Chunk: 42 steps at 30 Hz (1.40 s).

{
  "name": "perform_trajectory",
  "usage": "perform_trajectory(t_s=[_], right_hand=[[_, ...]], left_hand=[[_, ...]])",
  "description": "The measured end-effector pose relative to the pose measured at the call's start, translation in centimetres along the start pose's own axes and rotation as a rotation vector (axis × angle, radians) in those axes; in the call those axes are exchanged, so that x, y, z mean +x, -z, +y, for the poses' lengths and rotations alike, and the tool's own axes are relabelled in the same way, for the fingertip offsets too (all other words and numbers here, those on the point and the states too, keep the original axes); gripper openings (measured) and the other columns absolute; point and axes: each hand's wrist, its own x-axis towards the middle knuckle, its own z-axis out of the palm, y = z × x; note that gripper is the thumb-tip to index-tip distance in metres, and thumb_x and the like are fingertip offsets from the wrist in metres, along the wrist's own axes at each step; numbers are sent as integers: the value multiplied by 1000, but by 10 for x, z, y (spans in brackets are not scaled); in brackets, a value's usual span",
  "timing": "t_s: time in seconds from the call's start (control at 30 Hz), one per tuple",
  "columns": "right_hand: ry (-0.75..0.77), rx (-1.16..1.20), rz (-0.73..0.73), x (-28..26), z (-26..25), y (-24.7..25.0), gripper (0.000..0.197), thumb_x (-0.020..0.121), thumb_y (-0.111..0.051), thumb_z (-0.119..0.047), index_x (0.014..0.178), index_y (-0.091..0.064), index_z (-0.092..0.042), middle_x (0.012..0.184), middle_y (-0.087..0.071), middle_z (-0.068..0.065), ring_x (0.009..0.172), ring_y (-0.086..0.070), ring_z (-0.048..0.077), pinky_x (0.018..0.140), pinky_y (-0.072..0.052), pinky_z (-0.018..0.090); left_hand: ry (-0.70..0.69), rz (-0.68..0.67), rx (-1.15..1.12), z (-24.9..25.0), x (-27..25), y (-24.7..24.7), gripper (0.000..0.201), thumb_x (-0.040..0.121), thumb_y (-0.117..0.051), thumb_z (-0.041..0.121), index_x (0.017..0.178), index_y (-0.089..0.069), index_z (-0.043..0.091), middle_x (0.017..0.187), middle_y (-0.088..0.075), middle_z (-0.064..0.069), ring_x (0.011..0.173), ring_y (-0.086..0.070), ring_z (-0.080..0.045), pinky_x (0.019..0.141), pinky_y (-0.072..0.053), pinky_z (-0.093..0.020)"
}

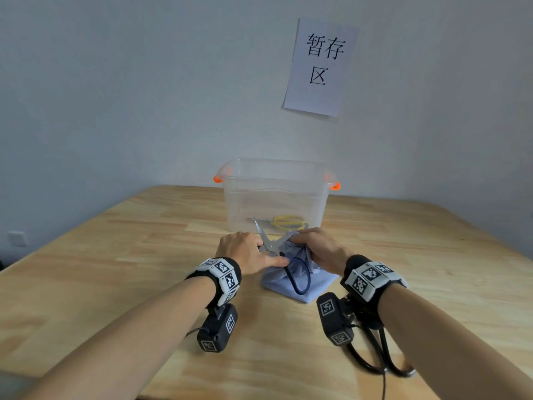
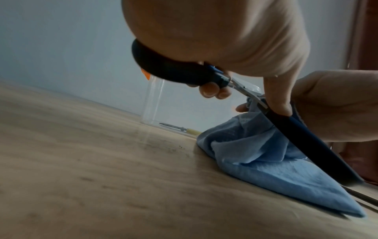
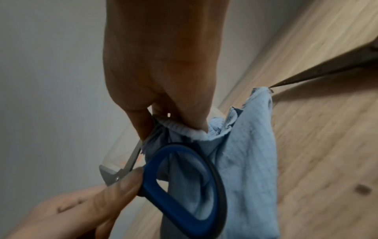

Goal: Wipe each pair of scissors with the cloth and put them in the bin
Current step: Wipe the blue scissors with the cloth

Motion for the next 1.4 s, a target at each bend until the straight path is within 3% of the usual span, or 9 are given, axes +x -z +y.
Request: perform_trajectory(t_s=[0.13, 0.27, 0.43, 0.6, 0.73, 0.87, 1.07, 1.17, 1.4], right_hand=[[-48, 221, -208, -4, 0, 2, 23, 93, -45, 9, 112, -53, 2, 111, -52, 24, 103, -53, 34, 89, -54, 34], [26, 212, -159, -8, 3, 5, 24, 91, -43, 20, 106, -59, 12, 101, -65, 25, 93, -65, 32, 87, -58, 33], [44, 270, -82, -7, 10, 3, 15, 93, -55, 8, 104, -65, 9, 98, -70, 23, 91, -69, 32, 89, -58, 38], [43, 328, -24, -6, 16, -1, 13, 92, -60, -2, 100, -65, 8, 92, -71, 22, 83, -71, 30, 77, -60, 36], [6, 323, 36, -4, 19, -4, 42, 77, -75, -17, 105, -63, 12, 99, -69, 30, 89, -70, 38, 82, -59, 44], [-2, 317, 132, -2, 19, -5, 22, 87, -73, -12, 88, -67, 9, 89, -71, 26, 80, -71, 34, 73, -60, 39], [3, 294, 305, 3, 21, -9, 20, 89, -73, -12, 77, -68, 3, 72, -71, 17, 70, -71, 28, 72, -60, 39], [-8, 287, 357, 11, 21, -11, 19, 85, -78, -16, 80, -70, 1, 79, -72, 18, 83, -70, 32, 87, -58, 48], [35, 351, 350, 16, 18, -4, 21, 88, -74, -12, 88, -66, 8, 90, -67, 26, 82, -68, 34, 82, -59, 49]], left_hand=[[20, -10, -11, 3, 1, -2, 74, 58, -63, 89, 54, -50, 17, 58, -56, 3, 62, -56, -18, 64, -42, -31], [22, -4, 14, 5, 4, 0, 79, 59, -59, 91, 76, -71, 15, 72, -69, -1, 71, -63, -18, 67, -47, -33], [29, -16, 41, 5, 5, -1, 75, 62, -57, 91, 72, -68, 17, 71, -68, 1, 71, -62, -19, 69, -46, -32], [2, 0, 53, 7, 5, -2, 76, 60, -59, 91, 68, -65, 16, 67, -66, 1, 69, -63, -18, 68, -46, -31], [-15, -4, 59, 10, 6, -2, 69, 60, -61, 89, 60, -53, 20, 61, -58, 5, 67, -59, -18, 63, -40, -31], [-29, -4, 84, 13, 5, -1, 71, 60, -60, 89, 56, -49, 19, 65, -62, 3, 69, -59, -19, 61, -37, -31], [-72, -4, 134, 14, 5, -1, 73, 61, -57, 92, 59, -53, 19, 64, -61, 3, 68, -60, -20, 64, -40, -31], [-65, 0, 132, 14, 5, 0, 73, 61, -57, 92, 57, -51, 19, 62, -58, 2, 67, -58, -21, 61, -37, -31], [-53, -33, 120, 8, 2, 8, 77, 59, -58, 92, 53, -34, 20, 54, -42, 4, 54, -45, -18, 56, -31, -31]])
